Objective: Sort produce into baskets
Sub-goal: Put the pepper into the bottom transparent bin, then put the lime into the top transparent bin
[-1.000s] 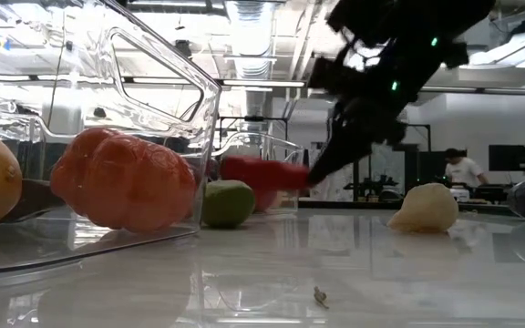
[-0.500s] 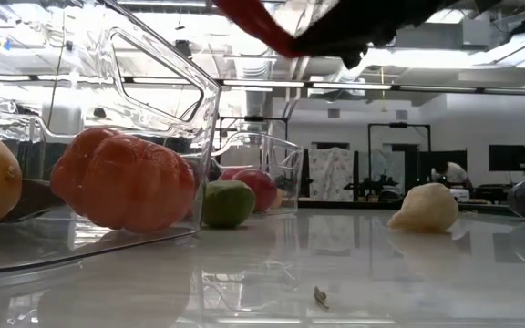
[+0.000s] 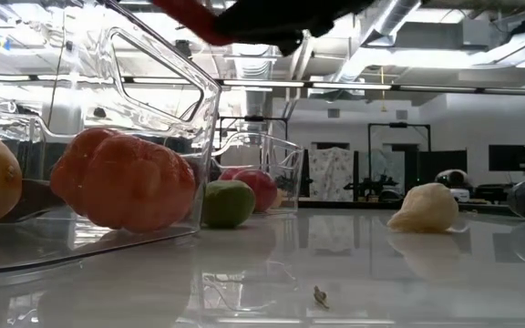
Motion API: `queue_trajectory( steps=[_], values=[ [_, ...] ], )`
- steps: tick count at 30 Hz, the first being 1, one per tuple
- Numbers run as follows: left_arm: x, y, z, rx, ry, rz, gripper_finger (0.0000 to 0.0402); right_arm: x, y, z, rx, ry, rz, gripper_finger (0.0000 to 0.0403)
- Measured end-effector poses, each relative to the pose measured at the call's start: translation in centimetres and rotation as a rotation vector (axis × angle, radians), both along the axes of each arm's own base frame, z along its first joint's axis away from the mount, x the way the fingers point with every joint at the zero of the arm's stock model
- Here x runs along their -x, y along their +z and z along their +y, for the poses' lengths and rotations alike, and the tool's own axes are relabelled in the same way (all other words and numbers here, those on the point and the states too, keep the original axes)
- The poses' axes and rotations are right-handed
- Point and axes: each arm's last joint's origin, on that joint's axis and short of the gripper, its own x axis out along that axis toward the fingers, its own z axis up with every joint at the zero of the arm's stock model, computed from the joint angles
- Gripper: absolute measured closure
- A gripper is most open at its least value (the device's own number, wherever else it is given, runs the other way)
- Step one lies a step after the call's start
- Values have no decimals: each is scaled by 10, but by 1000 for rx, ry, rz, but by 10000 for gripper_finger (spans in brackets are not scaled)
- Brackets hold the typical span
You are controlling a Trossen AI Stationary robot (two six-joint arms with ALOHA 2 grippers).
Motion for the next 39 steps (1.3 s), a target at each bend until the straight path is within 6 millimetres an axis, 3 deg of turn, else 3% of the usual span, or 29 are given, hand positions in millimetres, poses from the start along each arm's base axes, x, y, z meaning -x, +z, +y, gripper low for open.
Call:
queue_trajectory(
  steps=[4, 9, 14, 19, 24, 27, 33, 39],
  values=[
    [0, -1, 0, 3, 0, 6, 107, -20, -4, 7, 22, 46, 4, 284],
    [0, -1, 0, 5, 2, 9, 107, -39, -12, 9, 20, 73, 67, 202],
    [0, -3, 0, 17, 1, 17, 107, -32, -6, -1, 47, 10, 233, 144],
    [0, -3, 0, 17, 1, 18, 107, -13, 5, -8, 66, -51, 260, 138],
    [0, -4, 0, 26, -1, 22, 107, 6, -39, -13, 45, -73, 323, 138],
    [0, -4, 0, 28, -5, 22, 107, 12, -60, -20, 10, -87, 247, 137],
    [0, -3, 0, 29, -6, 18, 107, 12, -66, -27, -32, -67, 130, 137],
    [0, -4, 0, 26, -6, 21, 107, 4, -88, -30, -51, -40, 142, 128]
  ],
)
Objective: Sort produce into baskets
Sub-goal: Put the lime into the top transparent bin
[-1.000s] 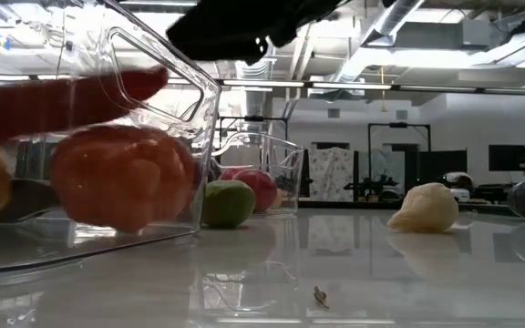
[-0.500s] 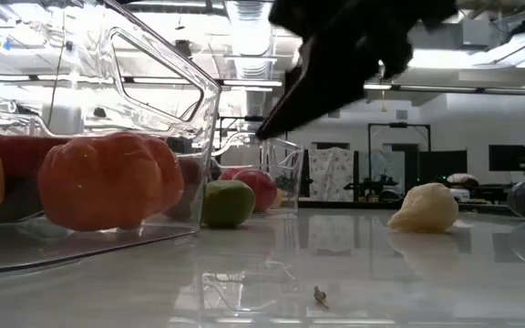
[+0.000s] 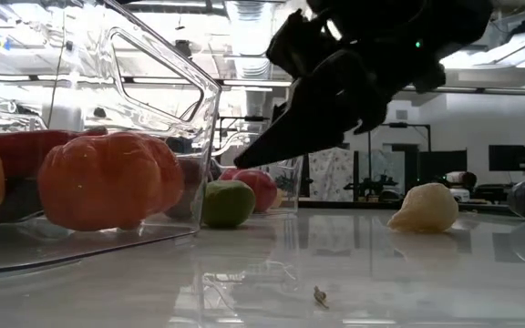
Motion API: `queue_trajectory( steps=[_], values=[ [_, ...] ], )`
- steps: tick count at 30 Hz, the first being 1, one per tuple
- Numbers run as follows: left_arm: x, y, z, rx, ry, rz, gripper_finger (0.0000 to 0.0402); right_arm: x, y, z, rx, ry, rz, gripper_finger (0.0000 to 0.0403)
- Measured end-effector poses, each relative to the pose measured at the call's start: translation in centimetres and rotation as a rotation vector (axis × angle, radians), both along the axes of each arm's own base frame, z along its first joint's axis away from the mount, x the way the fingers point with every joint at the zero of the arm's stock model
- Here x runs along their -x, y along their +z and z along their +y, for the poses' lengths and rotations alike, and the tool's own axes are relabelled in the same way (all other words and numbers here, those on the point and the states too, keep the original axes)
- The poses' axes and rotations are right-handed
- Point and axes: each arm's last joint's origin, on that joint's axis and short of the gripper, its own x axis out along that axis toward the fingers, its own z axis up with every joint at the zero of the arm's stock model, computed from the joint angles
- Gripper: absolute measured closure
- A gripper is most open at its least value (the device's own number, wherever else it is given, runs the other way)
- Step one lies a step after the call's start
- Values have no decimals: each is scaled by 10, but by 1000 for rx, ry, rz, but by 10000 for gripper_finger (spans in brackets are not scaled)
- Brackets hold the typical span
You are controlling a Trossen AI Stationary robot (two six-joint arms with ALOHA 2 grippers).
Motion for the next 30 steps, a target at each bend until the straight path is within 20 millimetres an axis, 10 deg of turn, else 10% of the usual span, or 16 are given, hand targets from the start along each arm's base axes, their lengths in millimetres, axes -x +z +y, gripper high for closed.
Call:
queue_trajectory(
  steps=[12, 30],
  values=[
    [0, 0, 0, 1, 0, 2, 107, -10, -18, -4, 76, 21, -42, 64],
    [0, -1, 0, -3, 5, 6, 107, -19, -41, -8, 125, -7, -22, 97]
  ],
)
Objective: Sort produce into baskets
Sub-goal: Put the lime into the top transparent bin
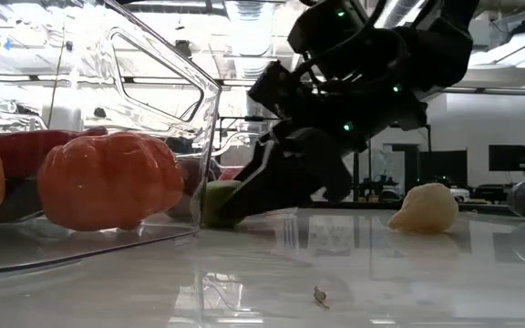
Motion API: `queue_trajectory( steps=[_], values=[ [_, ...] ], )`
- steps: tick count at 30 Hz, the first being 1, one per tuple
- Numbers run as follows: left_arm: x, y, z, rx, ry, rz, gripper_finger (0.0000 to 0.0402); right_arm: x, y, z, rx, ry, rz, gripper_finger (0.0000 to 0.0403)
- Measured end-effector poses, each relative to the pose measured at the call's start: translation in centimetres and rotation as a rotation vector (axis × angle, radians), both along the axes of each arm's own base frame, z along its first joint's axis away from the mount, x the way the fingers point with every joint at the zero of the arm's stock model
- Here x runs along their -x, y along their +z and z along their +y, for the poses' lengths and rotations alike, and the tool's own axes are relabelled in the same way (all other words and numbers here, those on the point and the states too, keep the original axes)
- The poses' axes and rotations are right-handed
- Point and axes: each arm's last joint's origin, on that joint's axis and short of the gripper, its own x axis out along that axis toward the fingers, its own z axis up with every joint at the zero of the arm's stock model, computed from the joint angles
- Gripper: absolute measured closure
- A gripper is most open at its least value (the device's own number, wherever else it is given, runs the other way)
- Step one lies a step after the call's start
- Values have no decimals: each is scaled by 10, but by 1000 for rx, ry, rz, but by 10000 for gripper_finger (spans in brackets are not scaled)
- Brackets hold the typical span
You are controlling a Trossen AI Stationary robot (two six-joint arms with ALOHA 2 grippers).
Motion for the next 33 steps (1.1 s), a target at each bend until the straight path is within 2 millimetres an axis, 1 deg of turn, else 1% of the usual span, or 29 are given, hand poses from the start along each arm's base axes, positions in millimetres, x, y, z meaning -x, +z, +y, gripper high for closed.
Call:
queue_trajectory(
  steps=[3, 5, 10, 12, 13, 16, 18, 20, 23, 27, 30, 33],
  values=[
    [0, -1, 0, -2, -1, 7, 107, -1, -3, 0, 5, -3, 15, 99],
    [0, -1, 0, -3, -1, 9, 107, -1, -3, -1, 5, -9, 12, 109],
    [0, -2, 0, -4, 0, 16, 107, -1, -5, -6, 0, -39, 42, 151],
    [0, -1, 0, -5, -1, 15, 107, 2, 0, -8, 6, -44, 68, 175],
    [0, -1, 0, -7, 0, 16, 107, 4, 5, -9, 13, -51, 83, 187],
    [0, -1, 0, -7, -2, 14, 107, 14, 26, -7, 53, -87, 129, 217],
    [0, 0, -1, -3, -20, 3, 107, 23, 41, -5, 63, -104, 153, 228],
    [-1, 3, -2, 6, -67, -27, 107, 29, 54, -2, 58, -111, 154, 228],
    [-2, 7, -4, 19, -164, -75, 107, 42, 72, 2, 82, -146, 166, 212],
    [-2, 9, -6, 17, -211, -91, 107, 54, 101, 5, 131, -251, 80, 197],
    [-2, 9, -3, 12, -180, -89, 107, 53, 113, -6, 137, -291, 24, 196],
    [-6, 7, -3, 22, -186, -87, 107, 46, 117, -30, 160, -342, -15, 196]
  ],
)
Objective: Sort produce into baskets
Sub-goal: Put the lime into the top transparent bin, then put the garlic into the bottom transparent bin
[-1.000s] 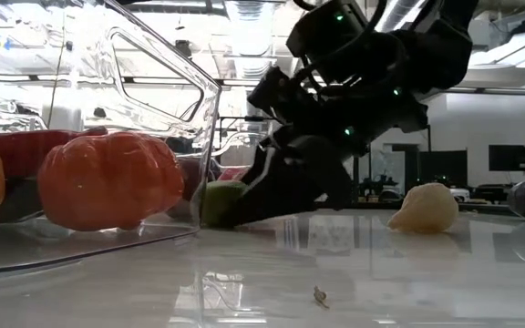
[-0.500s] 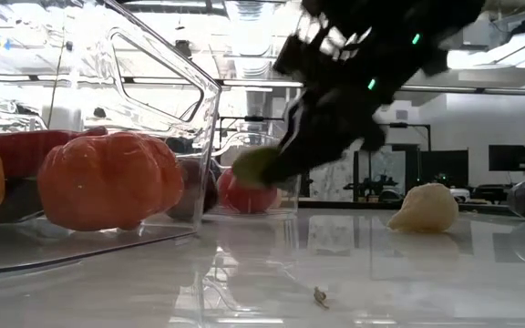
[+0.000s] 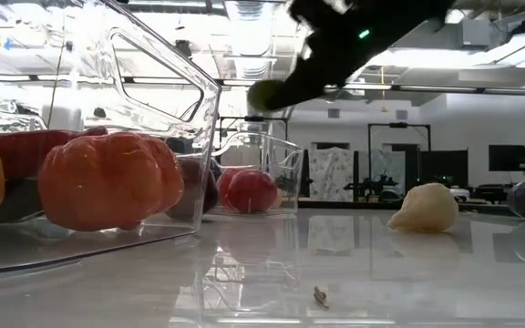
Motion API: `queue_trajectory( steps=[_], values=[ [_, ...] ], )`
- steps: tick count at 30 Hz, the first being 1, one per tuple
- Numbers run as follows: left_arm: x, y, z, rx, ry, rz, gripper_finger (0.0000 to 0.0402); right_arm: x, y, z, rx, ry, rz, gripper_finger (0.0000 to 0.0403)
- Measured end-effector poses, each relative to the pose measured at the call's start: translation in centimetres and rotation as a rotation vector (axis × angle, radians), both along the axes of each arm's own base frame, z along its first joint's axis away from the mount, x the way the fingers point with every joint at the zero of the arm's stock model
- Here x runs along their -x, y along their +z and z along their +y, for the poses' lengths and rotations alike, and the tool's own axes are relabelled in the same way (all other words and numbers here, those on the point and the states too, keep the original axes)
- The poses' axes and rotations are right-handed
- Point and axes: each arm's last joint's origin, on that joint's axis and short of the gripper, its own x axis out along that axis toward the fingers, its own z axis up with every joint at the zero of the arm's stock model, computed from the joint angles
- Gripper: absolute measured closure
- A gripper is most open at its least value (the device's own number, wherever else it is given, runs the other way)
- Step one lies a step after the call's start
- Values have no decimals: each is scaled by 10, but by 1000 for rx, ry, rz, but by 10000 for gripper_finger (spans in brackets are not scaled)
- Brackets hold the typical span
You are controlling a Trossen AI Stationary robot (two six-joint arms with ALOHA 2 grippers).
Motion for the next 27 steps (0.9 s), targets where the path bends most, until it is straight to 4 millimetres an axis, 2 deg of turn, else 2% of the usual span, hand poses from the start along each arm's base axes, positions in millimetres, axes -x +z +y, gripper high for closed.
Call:
queue_trajectory(
  steps=[3, 7, 11, 14, 18, 24, 27],
  values=[
    [-6, -2, -2, 11, -30, 2, 107, -10, 0, -26, -4, 8, -38, 184],
    [-15, -7, -5, 15, -39, 21, 107, -13, -1, -55, -87, 18, -42, 146],
    [-15, -7, -8, 24, -50, 13, 107, -6, 8, -65, -152, -14, -22, 110],
    [-13, -6, -9, 25, -56, 10, 107, 4, 11, -55, -158, -25, 37, 99],
    [-11, -5, -9, 26, -60, 6, 107, 21, 16, -28, -185, 27, 122, 98],
    [-11, -10, -9, 42, -60, 49, 107, 50, -14, 27, -302, 108, 251, 98],
    [-11, -10, -9, 50, -60, 51, 107, 66, -32, 50, -315, 107, 262, 98]
  ],
)
